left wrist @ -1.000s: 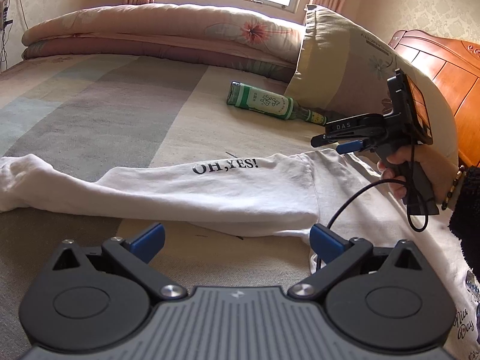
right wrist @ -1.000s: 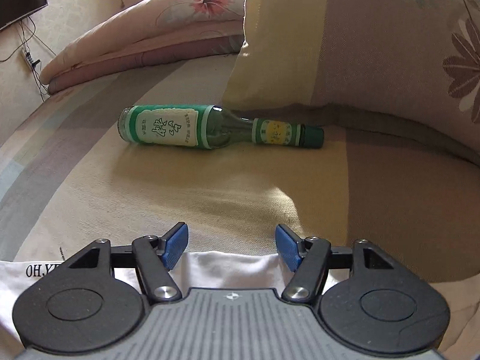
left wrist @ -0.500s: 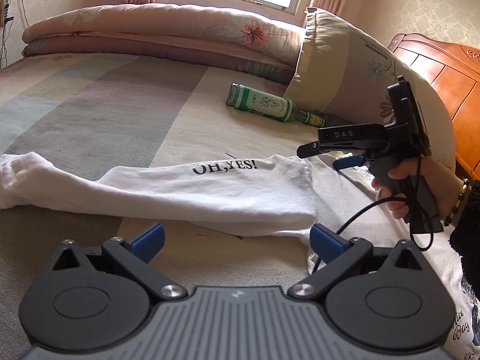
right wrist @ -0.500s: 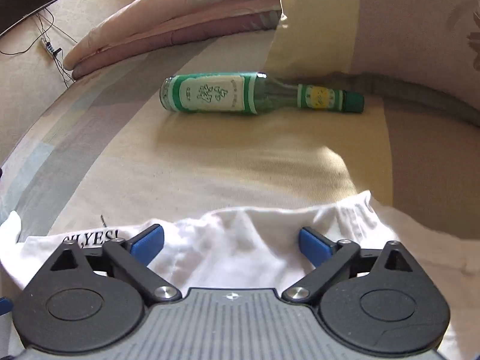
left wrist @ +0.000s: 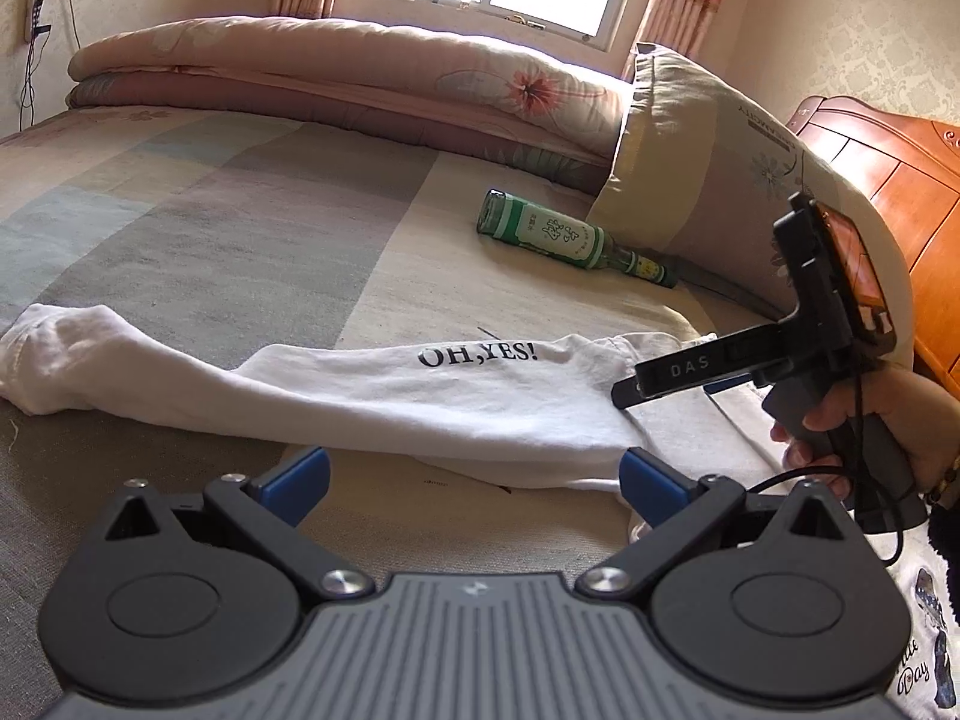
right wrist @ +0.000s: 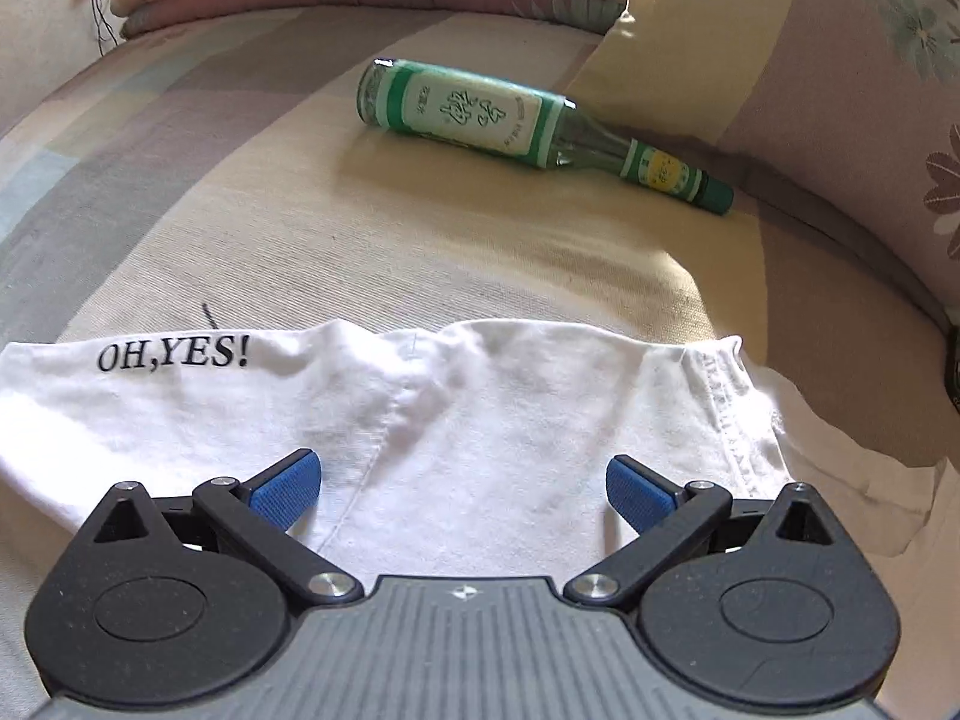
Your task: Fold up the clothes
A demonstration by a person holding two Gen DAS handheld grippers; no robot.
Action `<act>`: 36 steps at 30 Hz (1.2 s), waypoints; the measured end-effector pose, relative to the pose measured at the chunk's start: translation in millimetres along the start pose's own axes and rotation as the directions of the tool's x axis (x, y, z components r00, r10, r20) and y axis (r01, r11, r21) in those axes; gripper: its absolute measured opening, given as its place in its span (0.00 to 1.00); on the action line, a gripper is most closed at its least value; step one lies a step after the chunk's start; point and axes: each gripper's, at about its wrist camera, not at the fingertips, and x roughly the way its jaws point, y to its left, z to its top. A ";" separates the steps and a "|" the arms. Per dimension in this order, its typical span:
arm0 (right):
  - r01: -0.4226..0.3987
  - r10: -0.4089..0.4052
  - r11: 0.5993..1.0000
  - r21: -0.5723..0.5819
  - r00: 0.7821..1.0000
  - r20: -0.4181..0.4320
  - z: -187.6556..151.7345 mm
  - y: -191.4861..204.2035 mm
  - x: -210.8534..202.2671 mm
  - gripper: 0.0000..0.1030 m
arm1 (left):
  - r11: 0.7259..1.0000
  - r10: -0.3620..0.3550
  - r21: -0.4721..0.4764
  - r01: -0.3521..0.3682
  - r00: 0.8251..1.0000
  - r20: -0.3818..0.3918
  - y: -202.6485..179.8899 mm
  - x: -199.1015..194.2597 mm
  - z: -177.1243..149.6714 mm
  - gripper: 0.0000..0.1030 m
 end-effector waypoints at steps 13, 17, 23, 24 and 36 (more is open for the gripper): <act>-0.020 0.008 0.997 0.078 0.988 0.152 8.0 -23.3 -34.2 1.00 | 0.999 -0.006 -0.033 0.007 0.999 0.032 10.2 -12.4 4.1 0.99; 0.025 -0.031 0.996 0.087 0.998 0.062 -18.5 -33.9 -29.0 1.00 | 0.999 -0.006 -0.036 0.007 0.999 0.033 9.9 -13.5 3.5 0.99; 0.100 -0.112 0.992 0.081 0.981 0.159 -12.4 -38.6 1.0 1.00 | 1.000 0.007 -0.012 -0.006 0.999 0.037 4.8 -15.3 3.3 0.99; 0.107 -0.118 0.991 0.080 0.982 0.151 -5.9 -38.8 2.7 1.00 | 1.000 0.008 -0.014 -0.008 0.999 0.037 4.6 -15.0 3.6 0.99; 0.070 -0.081 0.992 0.103 0.990 0.115 -127.3 -52.6 -127.6 1.00 | 0.999 -0.041 -0.002 0.041 0.998 0.036 -14.8 -12.4 1.0 0.99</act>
